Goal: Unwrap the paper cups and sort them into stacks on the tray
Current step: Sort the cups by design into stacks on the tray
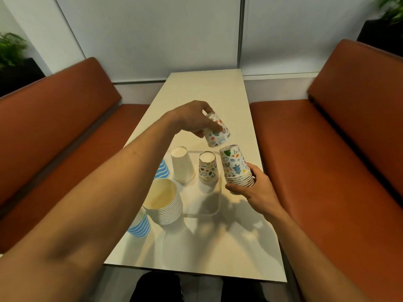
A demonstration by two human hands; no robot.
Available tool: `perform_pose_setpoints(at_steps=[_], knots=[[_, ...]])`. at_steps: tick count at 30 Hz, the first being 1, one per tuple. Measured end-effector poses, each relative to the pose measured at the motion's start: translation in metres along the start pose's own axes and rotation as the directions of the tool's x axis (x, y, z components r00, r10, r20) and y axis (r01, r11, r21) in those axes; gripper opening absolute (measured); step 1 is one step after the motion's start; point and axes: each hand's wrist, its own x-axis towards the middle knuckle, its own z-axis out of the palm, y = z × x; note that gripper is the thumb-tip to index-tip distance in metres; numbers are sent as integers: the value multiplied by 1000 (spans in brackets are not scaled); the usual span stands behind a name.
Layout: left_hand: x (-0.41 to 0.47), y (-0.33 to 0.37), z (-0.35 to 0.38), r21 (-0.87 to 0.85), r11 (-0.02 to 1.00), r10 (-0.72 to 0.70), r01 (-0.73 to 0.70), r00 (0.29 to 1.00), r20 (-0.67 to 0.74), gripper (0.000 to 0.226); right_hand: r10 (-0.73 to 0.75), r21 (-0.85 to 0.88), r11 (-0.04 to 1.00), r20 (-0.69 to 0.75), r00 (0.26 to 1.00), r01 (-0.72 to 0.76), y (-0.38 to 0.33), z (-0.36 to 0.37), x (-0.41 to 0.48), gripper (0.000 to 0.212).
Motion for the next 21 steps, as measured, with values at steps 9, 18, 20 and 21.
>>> perform_pose_setpoints(at_steps=[9,18,20,21], knots=[[8,-28,38,469,882,-39,32,999,5,70,3,-6,1000,-17,1000,-3,3,-1,1,75],[21,-36,61,552,834,-49,12,997,52,82,5,-6,1000,-3,1000,-5,5,-3,3,75],[22,-35,56,543,840,-67,24,996,60,83,6,0,1000,-7,1000,-6,7,-3,4,74],[21,-34,53,534,845,-69,25,996,62,82,6,2,1000,-7,1000,-6,7,-4,4,74]])
